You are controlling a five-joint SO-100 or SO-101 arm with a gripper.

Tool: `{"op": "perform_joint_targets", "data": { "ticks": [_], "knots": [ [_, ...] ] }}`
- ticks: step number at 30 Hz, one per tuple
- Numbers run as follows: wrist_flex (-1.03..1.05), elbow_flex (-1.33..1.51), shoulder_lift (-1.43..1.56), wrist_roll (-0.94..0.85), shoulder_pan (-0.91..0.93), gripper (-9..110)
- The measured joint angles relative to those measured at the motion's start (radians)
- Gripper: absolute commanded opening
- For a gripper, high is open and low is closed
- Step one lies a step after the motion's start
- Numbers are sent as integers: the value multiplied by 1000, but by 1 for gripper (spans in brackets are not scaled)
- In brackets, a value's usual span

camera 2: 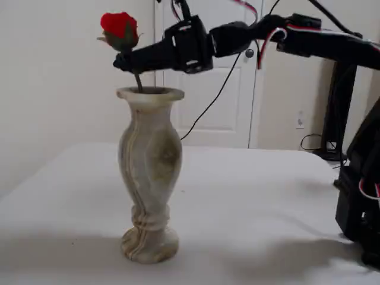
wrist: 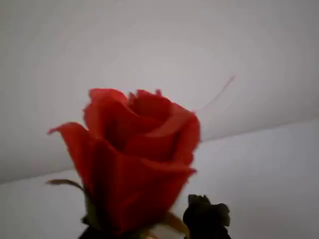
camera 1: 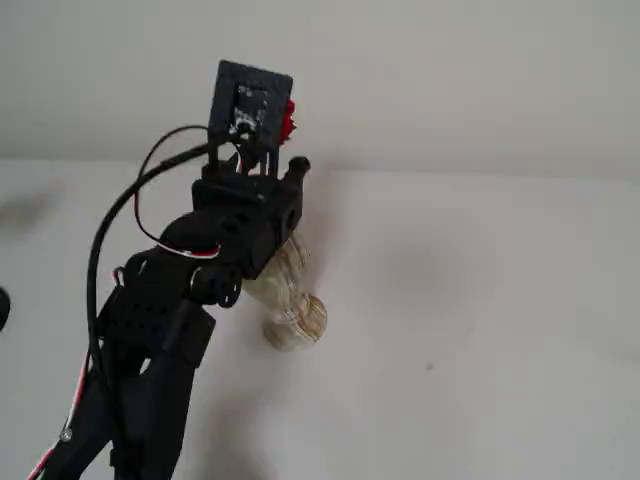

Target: Pick up rose from vase and place it onto the table

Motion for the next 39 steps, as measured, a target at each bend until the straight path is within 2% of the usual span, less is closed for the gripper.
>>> {"op": "perform_joint_targets", "data": {
  "ticks": [2, 12, 19, 26, 32, 39],
  "knots": [
    [0, -6, -2, -11, 0, 0],
    [34, -103, -2, -63, 0, 0],
    [241, -417, -2, -114, 84, 0],
    [479, -788, -41, -175, 265, 0],
    [618, -847, -41, -247, 439, 0],
    [874, -847, -41, -393, 578, 0]
  ]
}}
